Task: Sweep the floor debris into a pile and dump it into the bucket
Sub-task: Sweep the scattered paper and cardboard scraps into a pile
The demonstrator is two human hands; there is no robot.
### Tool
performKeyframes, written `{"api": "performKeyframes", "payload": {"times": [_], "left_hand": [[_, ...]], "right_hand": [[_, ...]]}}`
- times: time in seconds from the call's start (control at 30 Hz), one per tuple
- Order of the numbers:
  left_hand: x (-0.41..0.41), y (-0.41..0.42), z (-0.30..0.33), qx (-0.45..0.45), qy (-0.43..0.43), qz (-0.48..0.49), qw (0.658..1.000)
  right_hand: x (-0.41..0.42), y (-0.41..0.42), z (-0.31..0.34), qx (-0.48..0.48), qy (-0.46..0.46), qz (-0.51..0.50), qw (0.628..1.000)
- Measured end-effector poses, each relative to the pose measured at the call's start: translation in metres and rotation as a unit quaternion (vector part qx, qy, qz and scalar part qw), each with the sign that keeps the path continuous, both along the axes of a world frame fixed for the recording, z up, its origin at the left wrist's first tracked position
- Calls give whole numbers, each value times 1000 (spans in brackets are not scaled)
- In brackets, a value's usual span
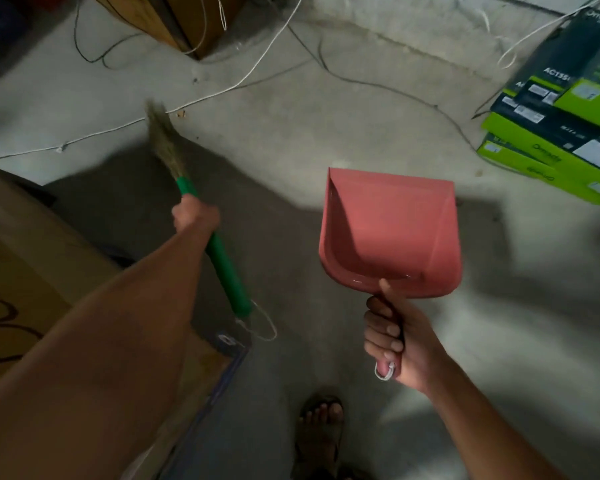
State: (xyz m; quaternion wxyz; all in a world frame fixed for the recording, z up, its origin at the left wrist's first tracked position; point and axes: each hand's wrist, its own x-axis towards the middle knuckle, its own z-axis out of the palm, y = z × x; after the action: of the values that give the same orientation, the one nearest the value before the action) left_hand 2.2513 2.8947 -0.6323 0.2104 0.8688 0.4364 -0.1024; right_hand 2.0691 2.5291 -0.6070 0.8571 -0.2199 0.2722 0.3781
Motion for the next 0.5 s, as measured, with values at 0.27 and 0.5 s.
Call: {"api": "performKeyframes", "payload": {"times": [0.27,0.5], "left_hand": [[-62,-12,-48,54,67,-245,966],[-138,-67,-29,5,-42,-275,960]], "right_hand": [[16,15,6,-9,28,-1,1000],[-5,-13,48,-22,31,22,999]]}}
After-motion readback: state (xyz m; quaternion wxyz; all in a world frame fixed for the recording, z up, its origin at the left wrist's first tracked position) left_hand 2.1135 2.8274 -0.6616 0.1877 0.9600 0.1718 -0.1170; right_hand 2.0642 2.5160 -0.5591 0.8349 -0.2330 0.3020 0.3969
